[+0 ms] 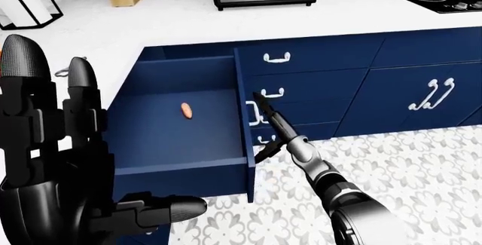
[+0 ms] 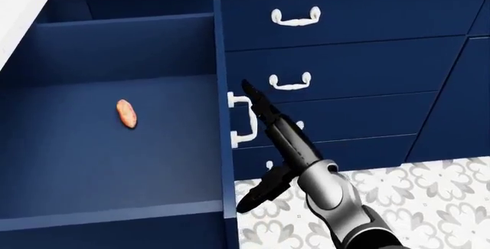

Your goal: Close the right drawer.

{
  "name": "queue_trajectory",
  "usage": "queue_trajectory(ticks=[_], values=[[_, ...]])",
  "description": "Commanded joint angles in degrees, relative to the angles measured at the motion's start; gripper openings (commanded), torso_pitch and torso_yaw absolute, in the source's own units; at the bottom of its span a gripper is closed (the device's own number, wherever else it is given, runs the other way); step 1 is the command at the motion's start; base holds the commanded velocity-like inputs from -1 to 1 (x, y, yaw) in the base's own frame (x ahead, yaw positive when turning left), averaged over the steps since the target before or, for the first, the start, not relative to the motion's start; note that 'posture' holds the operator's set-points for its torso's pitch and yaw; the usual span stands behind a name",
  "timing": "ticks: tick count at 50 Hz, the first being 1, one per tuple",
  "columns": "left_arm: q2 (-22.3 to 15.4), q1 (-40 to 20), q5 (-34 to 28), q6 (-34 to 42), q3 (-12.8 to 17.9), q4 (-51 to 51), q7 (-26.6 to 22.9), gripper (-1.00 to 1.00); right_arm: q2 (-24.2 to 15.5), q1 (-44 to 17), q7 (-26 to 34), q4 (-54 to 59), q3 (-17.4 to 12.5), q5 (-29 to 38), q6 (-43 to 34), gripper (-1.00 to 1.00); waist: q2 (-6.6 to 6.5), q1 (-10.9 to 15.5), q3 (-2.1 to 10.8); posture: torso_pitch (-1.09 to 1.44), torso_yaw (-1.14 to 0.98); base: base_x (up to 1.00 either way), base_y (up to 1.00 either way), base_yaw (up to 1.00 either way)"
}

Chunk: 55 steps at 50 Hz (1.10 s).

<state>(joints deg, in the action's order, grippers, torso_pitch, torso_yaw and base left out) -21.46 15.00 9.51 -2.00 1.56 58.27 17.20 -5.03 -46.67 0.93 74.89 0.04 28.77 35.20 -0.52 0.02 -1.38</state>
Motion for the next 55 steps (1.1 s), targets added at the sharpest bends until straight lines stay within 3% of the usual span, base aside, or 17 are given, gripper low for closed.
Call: queue_trajectory(ticks=[1, 55], values=[[-0.5, -0.4, 0.1, -1.2, 0.7, 1.7, 0.2, 1.00, 1.3, -2.0, 1.0, -2.2, 0.4, -0.4, 3.1, 1.00, -0.18, 0.3, 1.19, 0.00, 0.00, 0.00, 0.00, 0.00], [-2.3, 0.1, 1.5, -2.0, 1.3, 1.7, 1.8, 1.00, 5.4, -3.0, 1.7, -1.2, 2.0, 4.2, 2.9, 1.00, -0.68, 0.3, 1.13, 0.00, 0.00, 0.00, 0.00, 0.00]])
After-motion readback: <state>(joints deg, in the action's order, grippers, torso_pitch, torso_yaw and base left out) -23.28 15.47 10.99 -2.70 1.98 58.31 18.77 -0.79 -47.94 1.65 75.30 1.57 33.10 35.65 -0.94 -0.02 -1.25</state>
